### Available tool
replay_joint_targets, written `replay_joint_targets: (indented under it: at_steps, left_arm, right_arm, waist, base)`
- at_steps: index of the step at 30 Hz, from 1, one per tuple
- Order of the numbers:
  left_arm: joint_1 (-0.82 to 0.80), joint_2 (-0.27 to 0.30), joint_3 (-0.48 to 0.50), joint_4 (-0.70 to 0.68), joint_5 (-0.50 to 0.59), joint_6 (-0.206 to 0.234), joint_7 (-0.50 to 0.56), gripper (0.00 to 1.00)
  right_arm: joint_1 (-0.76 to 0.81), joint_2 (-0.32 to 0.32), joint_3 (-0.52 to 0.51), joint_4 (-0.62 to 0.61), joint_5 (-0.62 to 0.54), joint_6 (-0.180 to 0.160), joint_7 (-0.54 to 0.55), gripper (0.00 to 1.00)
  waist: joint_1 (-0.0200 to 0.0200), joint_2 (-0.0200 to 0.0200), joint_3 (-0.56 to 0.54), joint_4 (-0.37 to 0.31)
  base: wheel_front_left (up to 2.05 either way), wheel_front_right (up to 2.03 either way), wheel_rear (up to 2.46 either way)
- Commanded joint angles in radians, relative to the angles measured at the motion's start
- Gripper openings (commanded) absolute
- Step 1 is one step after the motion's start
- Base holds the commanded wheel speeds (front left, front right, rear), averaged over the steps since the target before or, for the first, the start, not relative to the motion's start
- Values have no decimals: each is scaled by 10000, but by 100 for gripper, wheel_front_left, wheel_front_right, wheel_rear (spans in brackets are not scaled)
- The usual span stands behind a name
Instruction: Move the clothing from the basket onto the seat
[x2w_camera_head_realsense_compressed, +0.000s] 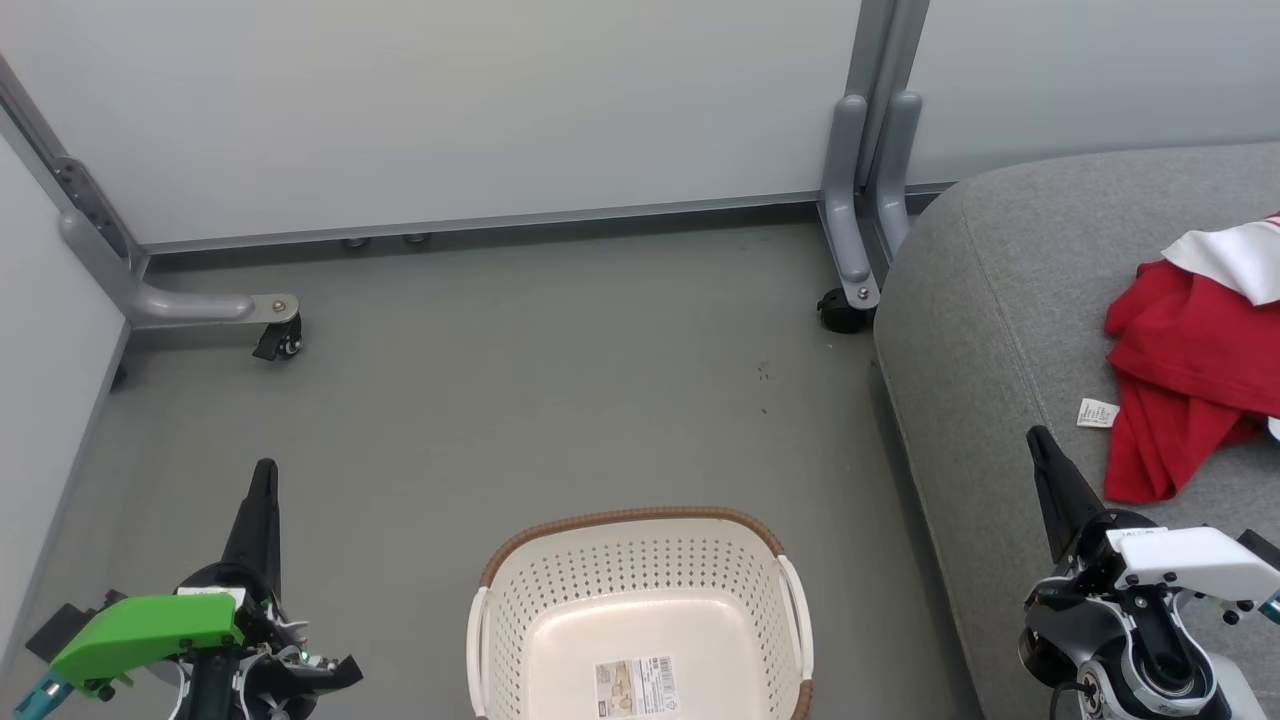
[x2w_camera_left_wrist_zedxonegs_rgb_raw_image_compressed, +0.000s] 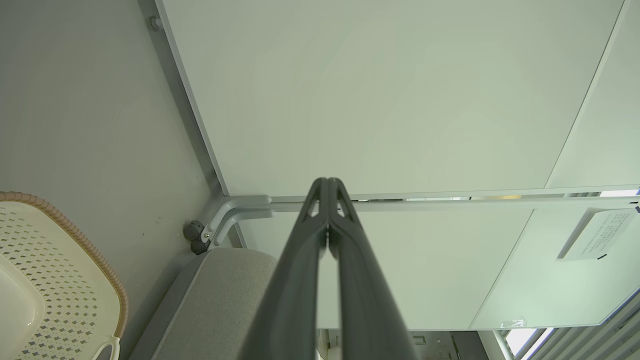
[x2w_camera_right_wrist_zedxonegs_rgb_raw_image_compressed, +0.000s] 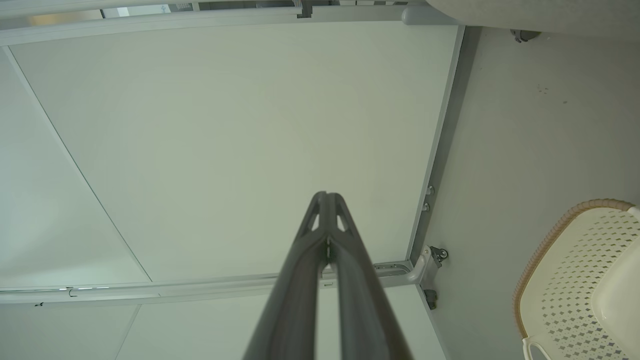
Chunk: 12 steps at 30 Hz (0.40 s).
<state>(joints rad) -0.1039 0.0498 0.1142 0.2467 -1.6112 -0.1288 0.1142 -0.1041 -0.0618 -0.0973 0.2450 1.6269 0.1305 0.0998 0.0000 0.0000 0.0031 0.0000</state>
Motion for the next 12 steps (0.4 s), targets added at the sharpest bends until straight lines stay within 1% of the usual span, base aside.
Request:
replay_joint_targets:
  at_steps: [1, 12]
  left_arm:
    - [-108, 4, 22, -23, -33, -49, 35, 0]
    - [-108, 4, 22, -22, -32, -49, 35, 0]
  right_arm:
    - [-78, 6, -33, 22, -31, 4, 39, 0]
    - [-80, 19, -52, 22, -55, 4, 39, 0]
  waist:
    - [0, 0, 0, 0]
    - [0, 0, 0, 0]
  base:
    - [0, 0, 0]
    - [0, 0, 0]
